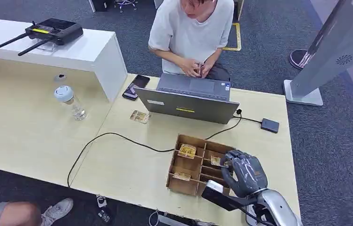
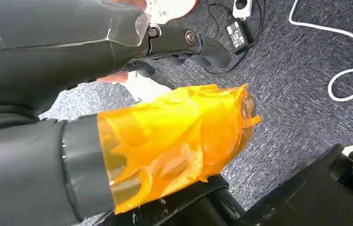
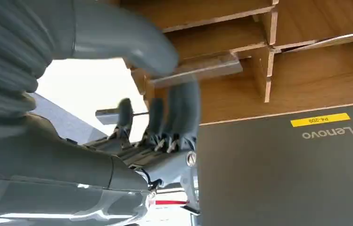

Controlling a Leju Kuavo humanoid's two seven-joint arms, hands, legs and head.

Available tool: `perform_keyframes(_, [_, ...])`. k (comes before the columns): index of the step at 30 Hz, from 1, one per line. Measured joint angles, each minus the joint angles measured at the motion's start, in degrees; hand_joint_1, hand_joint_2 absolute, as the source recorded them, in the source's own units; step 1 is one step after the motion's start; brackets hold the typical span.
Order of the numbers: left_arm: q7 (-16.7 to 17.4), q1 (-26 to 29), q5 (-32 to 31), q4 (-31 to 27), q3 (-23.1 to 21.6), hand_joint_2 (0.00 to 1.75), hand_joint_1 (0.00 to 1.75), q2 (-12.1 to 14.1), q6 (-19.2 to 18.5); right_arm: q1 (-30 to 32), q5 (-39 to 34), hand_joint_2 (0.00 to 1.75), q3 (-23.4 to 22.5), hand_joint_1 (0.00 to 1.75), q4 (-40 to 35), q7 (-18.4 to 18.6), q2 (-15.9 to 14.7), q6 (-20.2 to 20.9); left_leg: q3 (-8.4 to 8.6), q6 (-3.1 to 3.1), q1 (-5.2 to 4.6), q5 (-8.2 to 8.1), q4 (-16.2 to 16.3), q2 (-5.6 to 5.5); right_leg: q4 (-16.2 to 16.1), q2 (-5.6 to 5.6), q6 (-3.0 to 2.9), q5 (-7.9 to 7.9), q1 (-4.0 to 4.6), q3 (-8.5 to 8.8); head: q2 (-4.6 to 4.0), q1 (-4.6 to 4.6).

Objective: Pass the card to the sensor for recognition and then transmit it.

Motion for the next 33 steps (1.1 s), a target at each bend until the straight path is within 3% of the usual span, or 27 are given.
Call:
perform_keyframes(14, [0.0, 0.0, 0.0, 0.0, 0.0, 0.00, 0.00, 0.0, 0.0, -0.5, 0.0, 1.75, 0.0, 1.47, 0.0, 0.0, 0.0, 0.0, 0.01, 0.00, 0.00, 0.00, 0.0, 0.00, 0.0, 0.00, 0.00, 0.00, 0.00, 0.01, 0.00, 0.02])
perform_keyframes(17, [0.0, 0.0, 0.0, 0.0, 0.0, 0.00, 0.00, 0.0, 0.0, -0.5, 0.0, 1.75, 0.0, 1.69, 0.0, 0.0, 0.0, 0.0, 0.01, 0.00, 0.00, 0.00, 0.0, 0.00, 0.0, 0.00, 0.00, 0.00, 0.00, 0.01, 0.00, 0.00])
perform_keyframes(22, [0.0, 0.0, 0.2, 0.0, 0.2, 0.00, 0.00, 0.0, 0.0, -0.4, -0.4, 1.75, 0.0, 1.75, -0.5, 0.0, 0.0, -0.3, 0.01, 0.00, 0.00, 0.00, 0.0, 0.00, 0.0, 0.00, 0.00, 0.00, 0.00, 0.01, 0.00, 0.00])
perform_keyframes(33, [0.0, 0.0, 1.1, 0.0, 1.4, 0.00, 0.00, 0.0, 0.3, 1.1, -3.5, 1.75, -2.2, 1.75, -9.1, -1.7, 0.0, -2.9, 0.01, -0.01, 0.00, 0.00, 0.0, 0.01, 0.0, 0.00, 0.00, 0.00, 0.00, -0.01, 0.00, 0.02])
